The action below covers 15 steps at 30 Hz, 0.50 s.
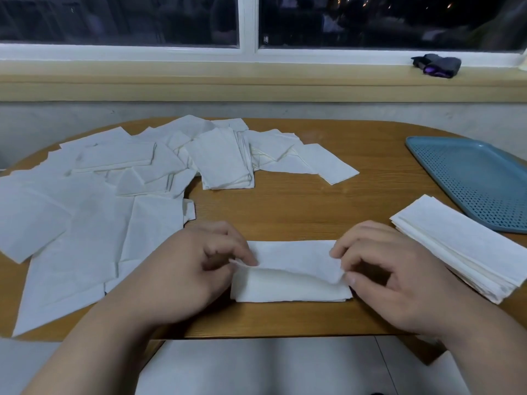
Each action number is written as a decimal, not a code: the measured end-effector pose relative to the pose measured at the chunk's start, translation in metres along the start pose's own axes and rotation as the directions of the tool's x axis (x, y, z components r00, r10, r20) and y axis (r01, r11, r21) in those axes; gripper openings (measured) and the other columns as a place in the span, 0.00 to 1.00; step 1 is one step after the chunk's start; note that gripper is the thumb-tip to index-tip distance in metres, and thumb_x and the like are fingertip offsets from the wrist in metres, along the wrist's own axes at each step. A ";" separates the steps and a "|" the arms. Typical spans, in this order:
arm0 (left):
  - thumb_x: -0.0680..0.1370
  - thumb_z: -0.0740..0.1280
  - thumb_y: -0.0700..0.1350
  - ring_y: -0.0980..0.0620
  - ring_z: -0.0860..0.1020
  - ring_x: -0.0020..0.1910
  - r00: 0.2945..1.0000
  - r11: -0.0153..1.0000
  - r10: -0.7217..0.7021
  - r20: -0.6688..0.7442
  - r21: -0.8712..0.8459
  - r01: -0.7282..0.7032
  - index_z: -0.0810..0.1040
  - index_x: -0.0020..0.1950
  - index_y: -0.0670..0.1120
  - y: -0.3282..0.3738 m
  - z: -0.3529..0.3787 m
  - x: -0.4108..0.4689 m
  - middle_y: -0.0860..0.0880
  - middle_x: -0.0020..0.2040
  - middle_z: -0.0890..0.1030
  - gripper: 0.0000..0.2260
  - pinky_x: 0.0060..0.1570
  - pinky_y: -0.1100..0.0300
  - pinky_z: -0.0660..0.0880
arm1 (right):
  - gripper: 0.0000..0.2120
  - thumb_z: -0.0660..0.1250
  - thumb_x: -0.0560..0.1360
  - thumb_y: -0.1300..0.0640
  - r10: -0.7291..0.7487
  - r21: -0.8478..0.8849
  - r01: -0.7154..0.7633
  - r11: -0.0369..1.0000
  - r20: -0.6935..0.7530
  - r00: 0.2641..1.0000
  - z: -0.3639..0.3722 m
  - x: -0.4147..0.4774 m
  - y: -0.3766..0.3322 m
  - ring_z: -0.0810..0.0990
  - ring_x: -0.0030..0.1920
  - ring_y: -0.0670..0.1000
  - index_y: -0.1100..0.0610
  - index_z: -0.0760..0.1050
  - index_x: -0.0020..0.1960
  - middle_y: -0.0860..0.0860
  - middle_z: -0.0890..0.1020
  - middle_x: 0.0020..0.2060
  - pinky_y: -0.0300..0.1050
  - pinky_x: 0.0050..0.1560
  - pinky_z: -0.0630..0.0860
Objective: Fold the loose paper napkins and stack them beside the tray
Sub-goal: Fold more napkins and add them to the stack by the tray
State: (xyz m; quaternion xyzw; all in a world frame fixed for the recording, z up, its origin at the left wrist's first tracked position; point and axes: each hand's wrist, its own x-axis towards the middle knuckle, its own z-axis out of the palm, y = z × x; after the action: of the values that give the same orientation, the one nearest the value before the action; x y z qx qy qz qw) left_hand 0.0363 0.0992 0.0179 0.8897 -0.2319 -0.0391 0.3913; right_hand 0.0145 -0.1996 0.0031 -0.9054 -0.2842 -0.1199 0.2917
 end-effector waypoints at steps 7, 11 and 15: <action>0.62 0.53 0.35 0.57 0.78 0.55 1.000 0.992 0.019 -0.013 0.122 -0.017 0.81 0.48 0.65 -0.008 -0.001 -0.003 0.59 0.48 0.83 0.30 0.55 0.58 0.76 | 0.06 0.63 0.72 0.51 0.058 0.028 -0.060 0.998 0.078 0.995 -0.002 -0.001 -0.003 0.78 0.56 0.44 0.45 0.79 0.43 0.36 0.80 0.48 0.42 0.52 0.76; 0.71 0.60 0.37 0.60 0.77 0.55 0.998 0.986 -0.012 -0.056 0.163 0.021 0.80 0.43 0.64 -0.007 0.005 0.000 0.61 0.47 0.82 0.21 0.54 0.67 0.73 | 0.18 0.54 0.71 0.53 0.125 -0.008 -0.124 0.992 0.114 0.986 0.002 0.001 0.002 0.78 0.56 0.43 0.46 0.82 0.48 0.35 0.81 0.46 0.38 0.54 0.73; 0.77 0.67 0.39 0.63 0.74 0.55 0.999 0.973 0.021 -0.040 0.230 -0.011 0.79 0.43 0.64 -0.003 0.011 0.006 0.66 0.48 0.80 0.17 0.51 0.70 0.70 | 0.21 0.52 0.70 0.53 0.174 -0.036 -0.171 0.985 0.121 0.977 0.007 0.005 0.004 0.77 0.56 0.41 0.46 0.83 0.49 0.35 0.80 0.45 0.37 0.54 0.73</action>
State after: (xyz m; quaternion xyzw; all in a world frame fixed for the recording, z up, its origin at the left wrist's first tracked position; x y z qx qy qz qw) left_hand 0.0401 0.0912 0.0085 0.9276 -0.2337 0.0098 0.2911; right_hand 0.0214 -0.1960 -0.0028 -0.9359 -0.2205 -0.0415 0.2715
